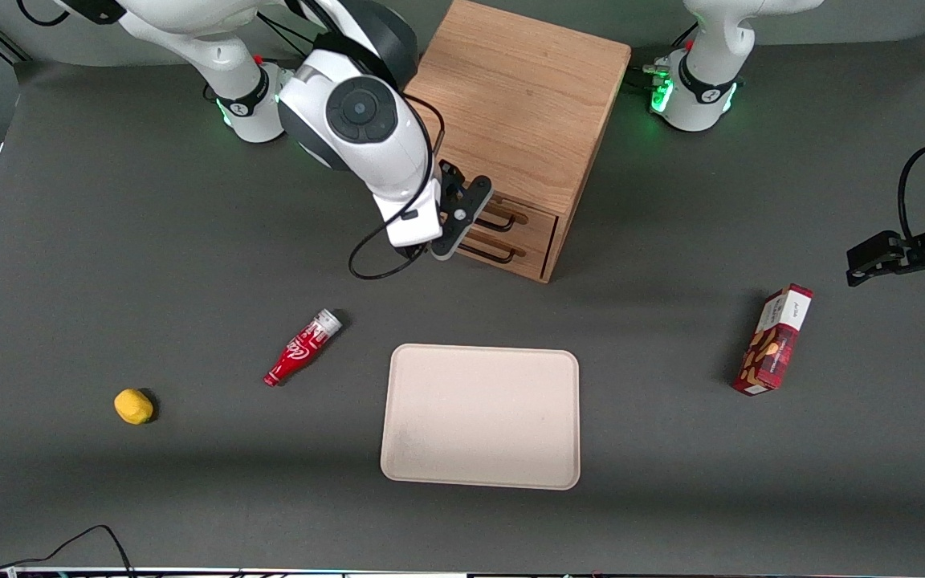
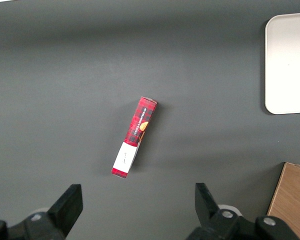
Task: Open upper drawer
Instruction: 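Hook the right gripper onto the upper drawer handle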
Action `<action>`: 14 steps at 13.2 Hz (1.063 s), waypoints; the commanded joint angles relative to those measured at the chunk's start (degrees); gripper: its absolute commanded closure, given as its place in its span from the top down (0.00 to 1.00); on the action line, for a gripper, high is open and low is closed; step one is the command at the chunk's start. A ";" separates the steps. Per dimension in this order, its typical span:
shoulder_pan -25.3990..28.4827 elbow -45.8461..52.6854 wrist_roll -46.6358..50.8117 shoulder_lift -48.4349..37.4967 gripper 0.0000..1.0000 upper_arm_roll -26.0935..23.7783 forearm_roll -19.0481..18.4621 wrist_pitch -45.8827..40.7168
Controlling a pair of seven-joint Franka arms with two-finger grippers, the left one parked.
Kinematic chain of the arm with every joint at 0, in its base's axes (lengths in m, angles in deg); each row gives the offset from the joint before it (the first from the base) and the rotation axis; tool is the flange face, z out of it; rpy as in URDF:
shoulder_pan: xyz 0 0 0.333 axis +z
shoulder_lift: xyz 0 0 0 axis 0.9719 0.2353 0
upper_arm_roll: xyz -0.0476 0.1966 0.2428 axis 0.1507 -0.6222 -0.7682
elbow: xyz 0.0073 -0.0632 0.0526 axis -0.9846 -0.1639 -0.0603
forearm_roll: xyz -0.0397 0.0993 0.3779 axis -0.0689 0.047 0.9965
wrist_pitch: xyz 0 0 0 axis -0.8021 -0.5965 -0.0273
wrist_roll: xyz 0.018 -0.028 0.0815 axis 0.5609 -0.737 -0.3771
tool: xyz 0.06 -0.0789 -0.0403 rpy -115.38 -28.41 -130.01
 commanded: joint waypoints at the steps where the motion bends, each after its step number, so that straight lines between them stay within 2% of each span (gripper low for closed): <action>1: 0.94 2.23 -2.38 1.97 1.00 -0.43 -1.22 0.03; 6: 2.00 1.35 -3.53 4.17 1.00 -0.35 -1.57 6.18; 8: 2.00 1.09 -3.61 4.96 1.00 -0.26 -3.76 7.68; 14: 2.00 1.61 -11.87 5.31 1.00 3.77 -4.12 8.74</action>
